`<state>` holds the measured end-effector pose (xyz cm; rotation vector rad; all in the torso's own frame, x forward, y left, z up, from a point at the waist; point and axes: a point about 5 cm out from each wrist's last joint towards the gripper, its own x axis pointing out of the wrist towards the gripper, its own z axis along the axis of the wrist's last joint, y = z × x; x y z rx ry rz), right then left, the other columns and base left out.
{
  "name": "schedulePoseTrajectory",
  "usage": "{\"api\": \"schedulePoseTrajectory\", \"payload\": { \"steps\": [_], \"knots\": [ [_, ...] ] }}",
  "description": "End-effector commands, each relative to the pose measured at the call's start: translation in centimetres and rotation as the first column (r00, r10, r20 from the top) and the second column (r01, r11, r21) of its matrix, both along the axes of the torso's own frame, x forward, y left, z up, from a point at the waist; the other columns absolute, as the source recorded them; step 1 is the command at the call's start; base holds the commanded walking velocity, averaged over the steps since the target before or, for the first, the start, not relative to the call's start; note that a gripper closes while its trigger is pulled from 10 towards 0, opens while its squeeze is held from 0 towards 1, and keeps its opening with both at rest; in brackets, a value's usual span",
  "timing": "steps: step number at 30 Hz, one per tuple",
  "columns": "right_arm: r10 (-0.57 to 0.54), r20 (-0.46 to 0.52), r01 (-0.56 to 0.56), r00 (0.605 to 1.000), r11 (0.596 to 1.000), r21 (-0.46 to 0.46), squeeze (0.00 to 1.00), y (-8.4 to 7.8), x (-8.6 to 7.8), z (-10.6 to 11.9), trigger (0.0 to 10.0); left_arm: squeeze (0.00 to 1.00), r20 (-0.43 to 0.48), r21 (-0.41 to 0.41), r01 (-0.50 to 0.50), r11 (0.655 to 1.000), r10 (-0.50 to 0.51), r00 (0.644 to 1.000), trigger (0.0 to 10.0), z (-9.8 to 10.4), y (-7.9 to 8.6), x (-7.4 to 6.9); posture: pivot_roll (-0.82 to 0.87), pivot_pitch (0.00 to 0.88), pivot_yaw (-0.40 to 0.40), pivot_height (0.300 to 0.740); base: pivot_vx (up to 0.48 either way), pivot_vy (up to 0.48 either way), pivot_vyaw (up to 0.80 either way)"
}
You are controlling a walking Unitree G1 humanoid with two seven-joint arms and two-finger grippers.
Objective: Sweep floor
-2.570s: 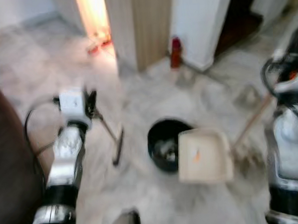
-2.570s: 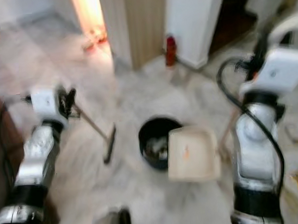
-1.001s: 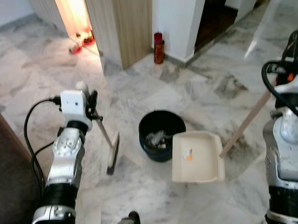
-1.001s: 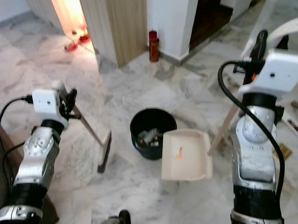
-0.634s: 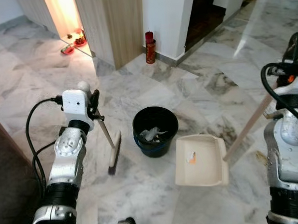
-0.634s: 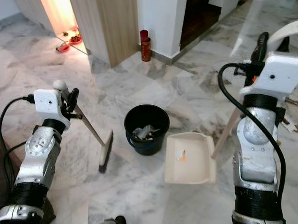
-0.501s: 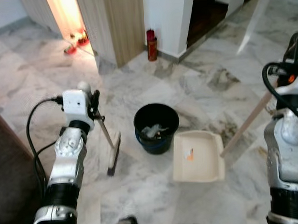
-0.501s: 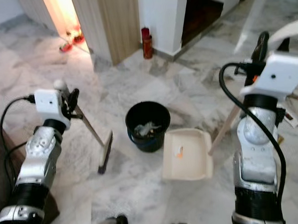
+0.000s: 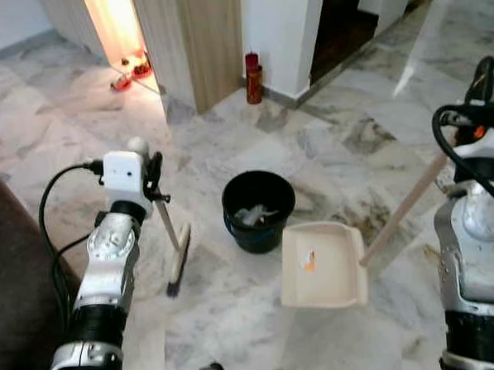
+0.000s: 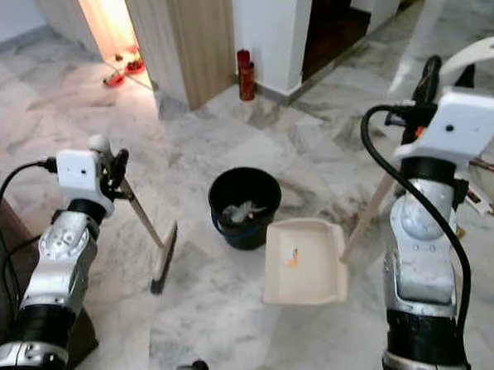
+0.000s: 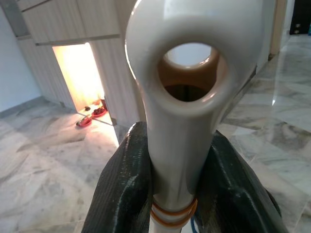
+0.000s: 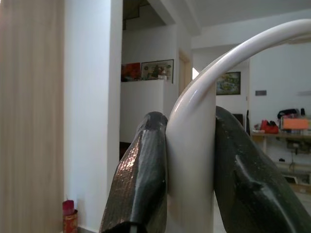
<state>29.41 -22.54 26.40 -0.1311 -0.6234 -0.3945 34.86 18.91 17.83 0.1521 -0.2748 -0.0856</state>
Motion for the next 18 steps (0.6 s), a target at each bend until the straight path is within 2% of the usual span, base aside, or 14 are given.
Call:
{"api": "schedulePoseTrajectory", "payload": {
  "steps": [1,18],
  "knots": [
    [-0.019,0.057,0.02,0.998,1.0,-0.017,0.0,-0.37,-0.55,1.16,10.0,0.0,0.039,0.009,0.022,1.0,-0.022,0.999,10.0,0.89,-0.71,0.07,0.11,0.117,-0.008,0.74,0.0,-0.472,0.0],
    [-0.019,0.054,0.02,0.998,1.0,-0.018,0.0,-0.47,-0.53,1.19,10.0,0.0,0.034,0.006,0.028,1.0,-0.029,0.999,10.0,0.81,-1.01,0.15,0.1,0.12,-0.01,0.74,0.0,-0.475,0.0]
  ]
}}
